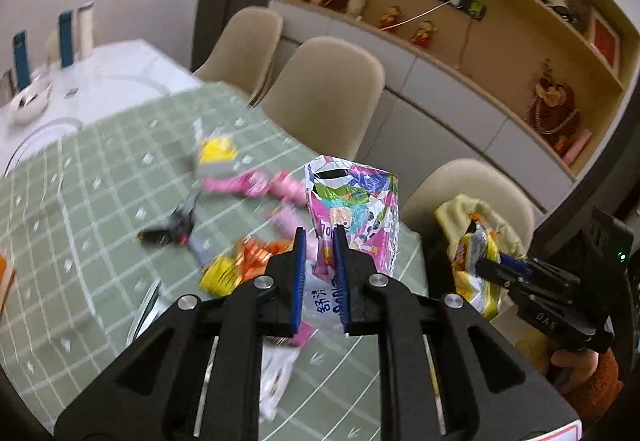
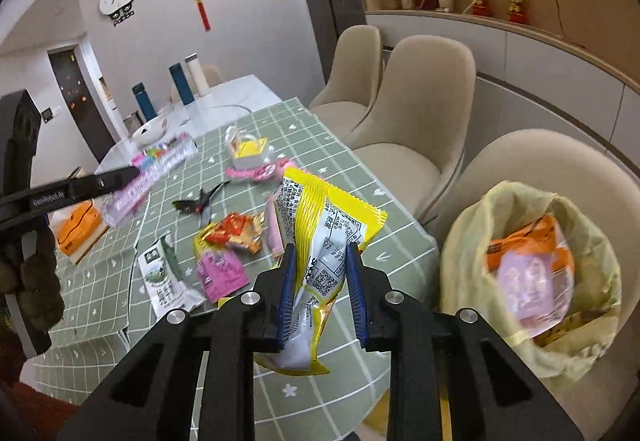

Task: Collect trash
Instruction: 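Carry both wrappers to the yellow bag and release them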

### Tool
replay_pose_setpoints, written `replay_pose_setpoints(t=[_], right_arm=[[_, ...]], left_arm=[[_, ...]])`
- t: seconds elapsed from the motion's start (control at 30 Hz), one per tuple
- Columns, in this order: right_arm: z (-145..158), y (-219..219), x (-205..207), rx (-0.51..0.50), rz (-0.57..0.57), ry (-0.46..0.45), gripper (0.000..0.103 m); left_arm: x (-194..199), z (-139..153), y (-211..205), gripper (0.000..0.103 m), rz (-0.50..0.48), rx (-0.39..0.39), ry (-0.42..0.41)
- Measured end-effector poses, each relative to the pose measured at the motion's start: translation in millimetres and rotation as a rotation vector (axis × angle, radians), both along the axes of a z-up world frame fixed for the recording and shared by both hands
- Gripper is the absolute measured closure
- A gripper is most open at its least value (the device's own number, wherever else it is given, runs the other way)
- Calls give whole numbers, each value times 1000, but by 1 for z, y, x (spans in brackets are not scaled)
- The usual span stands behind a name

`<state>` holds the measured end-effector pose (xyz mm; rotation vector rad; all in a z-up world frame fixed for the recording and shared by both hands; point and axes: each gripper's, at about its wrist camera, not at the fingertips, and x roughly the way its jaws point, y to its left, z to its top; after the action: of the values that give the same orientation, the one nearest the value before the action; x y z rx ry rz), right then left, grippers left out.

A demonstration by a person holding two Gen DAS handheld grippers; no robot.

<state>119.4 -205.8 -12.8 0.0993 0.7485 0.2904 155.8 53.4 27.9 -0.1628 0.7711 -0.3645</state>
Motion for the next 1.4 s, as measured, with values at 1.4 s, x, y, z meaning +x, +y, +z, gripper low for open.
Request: replay_pose_setpoints(t=[1.4], right_arm=[[0, -201, -10, -84, -469, 37, 79]], left_arm=[[89, -66, -288, 61, -535, -71, 222]])
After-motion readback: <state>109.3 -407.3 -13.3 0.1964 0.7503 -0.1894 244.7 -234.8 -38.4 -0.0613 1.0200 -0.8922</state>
